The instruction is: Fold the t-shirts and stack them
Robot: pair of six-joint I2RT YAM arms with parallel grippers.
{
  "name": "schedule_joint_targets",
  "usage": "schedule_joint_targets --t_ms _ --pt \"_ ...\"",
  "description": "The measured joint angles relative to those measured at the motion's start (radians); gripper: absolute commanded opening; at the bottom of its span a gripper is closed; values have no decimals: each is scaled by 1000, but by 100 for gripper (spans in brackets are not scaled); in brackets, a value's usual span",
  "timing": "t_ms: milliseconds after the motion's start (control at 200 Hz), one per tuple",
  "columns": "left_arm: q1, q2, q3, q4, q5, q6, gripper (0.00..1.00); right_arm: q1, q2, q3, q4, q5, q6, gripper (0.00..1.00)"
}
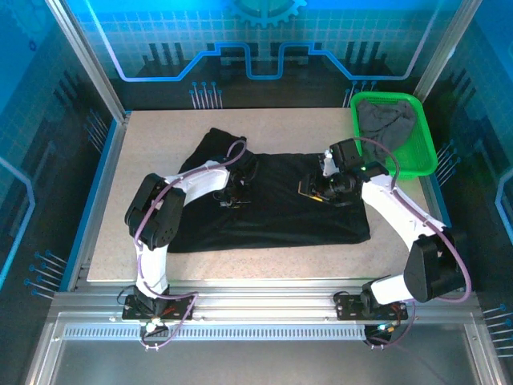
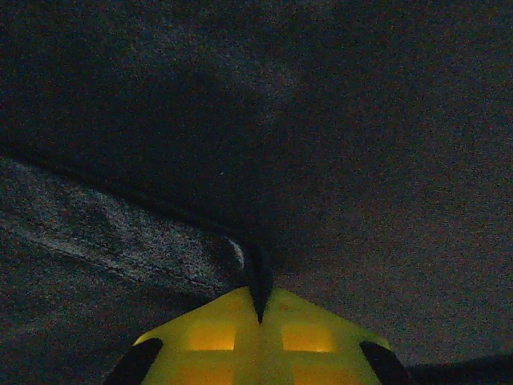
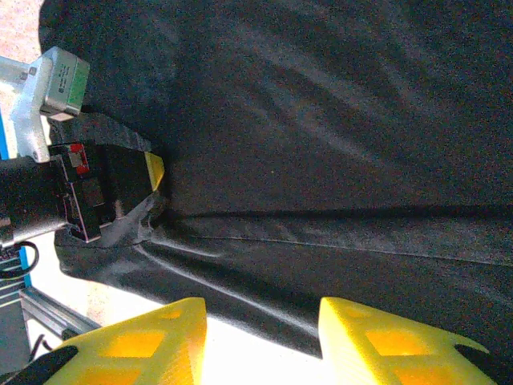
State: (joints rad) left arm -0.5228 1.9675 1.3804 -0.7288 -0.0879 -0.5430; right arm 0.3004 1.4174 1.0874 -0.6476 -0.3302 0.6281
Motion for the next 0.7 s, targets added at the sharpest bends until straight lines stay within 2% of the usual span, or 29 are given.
schedule_joint_targets --t_ms 70,125,160,285,425,540,695 --pt "0 0 2 0 -7 5 41 0 0 -10 2 2 1 42" --pt "0 0 7 -1 -14 -2 50 0 0 -21 2 12 5 40" --pt "0 -3 11 -2 -23 -3 52 0 -2 -30 0 21 8 39" --pt "0 -77 -6 -6 -52 -46 46 -11 -14 -85 -10 60 33 33" --pt "31 -293 -145 -6 -38 -139 33 -31 -10 -129 -60 130 53 30" --pt "129 -428 -315 7 16 -225 25 -33 29 -131 -90 183 52 29" --pt "289 -462 -502 20 79 -311 23 -28 154 -120 -125 239 45 28"
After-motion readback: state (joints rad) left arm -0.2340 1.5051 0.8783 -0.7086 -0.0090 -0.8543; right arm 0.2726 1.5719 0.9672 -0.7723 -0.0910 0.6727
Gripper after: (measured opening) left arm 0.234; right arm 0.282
